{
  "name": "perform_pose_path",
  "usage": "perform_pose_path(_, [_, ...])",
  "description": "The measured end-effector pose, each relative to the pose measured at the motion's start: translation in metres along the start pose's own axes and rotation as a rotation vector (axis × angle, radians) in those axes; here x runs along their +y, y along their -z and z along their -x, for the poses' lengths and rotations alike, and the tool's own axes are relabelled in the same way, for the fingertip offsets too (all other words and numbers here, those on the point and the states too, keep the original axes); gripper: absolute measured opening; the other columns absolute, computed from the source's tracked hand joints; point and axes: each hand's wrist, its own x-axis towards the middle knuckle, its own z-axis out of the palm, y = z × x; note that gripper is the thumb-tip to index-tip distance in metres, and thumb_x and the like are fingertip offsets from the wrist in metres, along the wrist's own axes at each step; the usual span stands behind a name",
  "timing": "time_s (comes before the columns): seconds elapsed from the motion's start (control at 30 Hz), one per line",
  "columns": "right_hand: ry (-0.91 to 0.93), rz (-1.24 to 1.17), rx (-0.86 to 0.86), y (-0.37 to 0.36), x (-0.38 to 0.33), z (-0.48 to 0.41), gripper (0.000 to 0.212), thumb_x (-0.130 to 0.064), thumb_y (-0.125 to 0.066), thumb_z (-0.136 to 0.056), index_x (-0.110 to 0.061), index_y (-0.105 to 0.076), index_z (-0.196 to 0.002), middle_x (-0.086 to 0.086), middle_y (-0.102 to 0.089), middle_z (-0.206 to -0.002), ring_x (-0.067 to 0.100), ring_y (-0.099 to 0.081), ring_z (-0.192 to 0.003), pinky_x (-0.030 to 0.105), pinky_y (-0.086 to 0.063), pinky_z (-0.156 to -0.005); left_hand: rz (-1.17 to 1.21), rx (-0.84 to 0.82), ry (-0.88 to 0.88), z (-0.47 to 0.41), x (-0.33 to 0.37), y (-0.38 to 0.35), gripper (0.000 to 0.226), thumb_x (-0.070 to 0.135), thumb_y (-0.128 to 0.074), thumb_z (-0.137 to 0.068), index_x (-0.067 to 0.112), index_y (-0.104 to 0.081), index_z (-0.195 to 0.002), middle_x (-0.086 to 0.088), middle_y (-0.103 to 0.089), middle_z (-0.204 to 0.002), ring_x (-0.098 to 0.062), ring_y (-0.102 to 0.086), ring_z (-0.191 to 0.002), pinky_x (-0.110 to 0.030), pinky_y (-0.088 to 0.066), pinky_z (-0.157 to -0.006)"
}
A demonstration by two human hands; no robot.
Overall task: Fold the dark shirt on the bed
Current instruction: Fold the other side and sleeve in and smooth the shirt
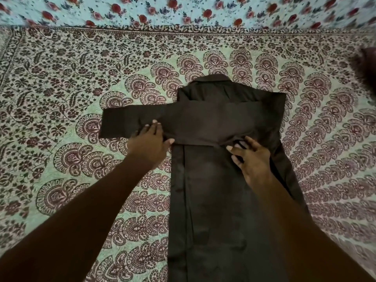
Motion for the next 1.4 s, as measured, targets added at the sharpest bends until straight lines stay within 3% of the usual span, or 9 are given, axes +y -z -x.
perform_pose_path(0.2, [0.005, 0.108, -0.006, 0.011, -0.007, 0.005, 0.07, 0.005, -0.084, -0.08, -0.012, -0.057, -0.142, 0.003, -0.073, -0.124, 0.02, -0.069, -0.12, 0.042, -0.053, -0.106, -0.078, -0.078, 0.169, -0.002, 0.007, 0.009, 0.073, 0.046, -0.031, -0.11, -0.006, -0.02, -0.159, -0.026, -0.023, -0.168, -0.041, -0.025, -0.155, -0.056, -0.035, -0.119])
perform_pose_path(0.37, [-0.029, 0.107, 0.02, 0.017, -0.012, 0.009, 0.071, 0.007, -0.081, -0.082, -0.007, -0.052, -0.146, -0.003, -0.069, -0.106, 0.017, -0.065, -0.111, 0.042, -0.051, -0.107, 0.042, -0.033, -0.036, -0.001, 0.031, 0.0, 0.069, 0.041, -0.028, -0.111, 0.0, -0.009, -0.164, -0.018, -0.013, -0.173, -0.033, -0.015, -0.16, -0.05, -0.028, -0.124])
perform_pose_path(0.57, [-0.033, 0.189, -0.038, 0.021, -0.006, 0.008, 0.085, 0.004, -0.084, -0.08, -0.012, -0.044, -0.154, 0.004, -0.064, -0.138, 0.015, -0.059, -0.128, 0.036, -0.049, -0.105, 0.002, -0.149, 0.055, -0.002, 0.047, -0.004, 0.073, 0.039, -0.032, -0.111, -0.003, -0.003, -0.163, -0.018, -0.001, -0.174, -0.033, -0.007, -0.161, -0.057, -0.03, -0.12])
perform_pose_path(0.77, [-0.038, 0.173, -0.02, 0.033, -0.009, 0.009, 0.076, -0.002, -0.084, -0.083, -0.013, -0.049, -0.15, 0.002, -0.071, -0.12, 0.017, -0.067, -0.117, 0.034, -0.052, -0.09, 0.037, -0.252, 0.157, -0.002, 0.066, 0.021, 0.077, 0.031, -0.048, -0.105, -0.006, -0.009, -0.161, -0.027, -0.004, -0.171, -0.045, -0.012, -0.158, -0.061, -0.03, -0.119])
perform_pose_path(0.93, [0.276, 0.601, 0.165, 0.072, -0.013, 0.016, 0.05, -0.012, -0.085, -0.081, -0.014, -0.067, -0.128, 0.002, -0.069, -0.102, 0.017, -0.068, -0.094, 0.044, -0.059, -0.096, 0.137, 0.116, -0.158, 0.013, 0.105, 0.021, 0.066, 0.019, -0.053, -0.1, 0.0, -0.031, -0.158, -0.019, -0.038, -0.161, -0.037, -0.041, -0.146, -0.051, -0.041, -0.113])
perform_pose_path(1.0, [0.391, 0.936, 0.291, 0.098, -0.009, 0.021, 0.044, -0.021, -0.081, -0.082, -0.016, -0.068, -0.123, 0.01, -0.064, -0.115, 0.029, -0.062, -0.108, 0.049, -0.055, -0.099, 0.217, 0.15, -0.402, 0.016, 0.128, 0.01, 0.063, 0.014, -0.054, -0.099, 0.003, -0.034, -0.158, -0.017, -0.035, -0.164, -0.035, -0.036, -0.151, -0.05, -0.039, -0.12])
perform_pose_path(1.1, [0.29, 1.265, 0.43, 0.136, -0.006, 0.041, 0.045, -0.028, -0.076, -0.091, -0.018, -0.057, -0.13, 0.016, -0.043, -0.142, 0.041, -0.041, -0.132, 0.059, -0.039, -0.106, 0.147, 0.059, -0.597, 0.023, 0.17, -0.012, 0.066, 0.018, -0.053, -0.101, 0.015, -0.029, -0.163, -0.008, -0.022, -0.172, -0.029, -0.024, -0.157, -0.049, -0.035, -0.121])
perform_pose_path(1.27, [0.362, 1.212, 0.058, 0.179, 0.005, 0.052, 0.038, -0.021, -0.071, -0.097, -0.01, -0.063, -0.132, 0.015, -0.056, -0.126, 0.033, -0.058, -0.114, 0.038, -0.046, -0.096, 0.069, 0.002, -0.324, 0.045, 0.228, -0.025, 0.063, 0.03, -0.052, -0.101, 0.015, -0.032, -0.159, -0.011, -0.026, -0.168, -0.033, -0.03, -0.151, -0.05, -0.035, -0.118])
perform_pose_path(1.4, [0.55, 1.086, -0.013, 0.197, 0.012, 0.06, 0.023, -0.018, -0.064, -0.102, -0.005, -0.073, -0.118, 0.016, -0.065, -0.109, 0.024, -0.063, -0.091, 0.026, -0.046, -0.083, 0.522, 0.058, -0.175, 0.082, 0.269, -0.037, 0.044, 0.024, -0.053, -0.102, 0.009, -0.049, -0.143, -0.018, -0.059, -0.128, -0.038, -0.058, -0.118, -0.049, -0.051, -0.096])
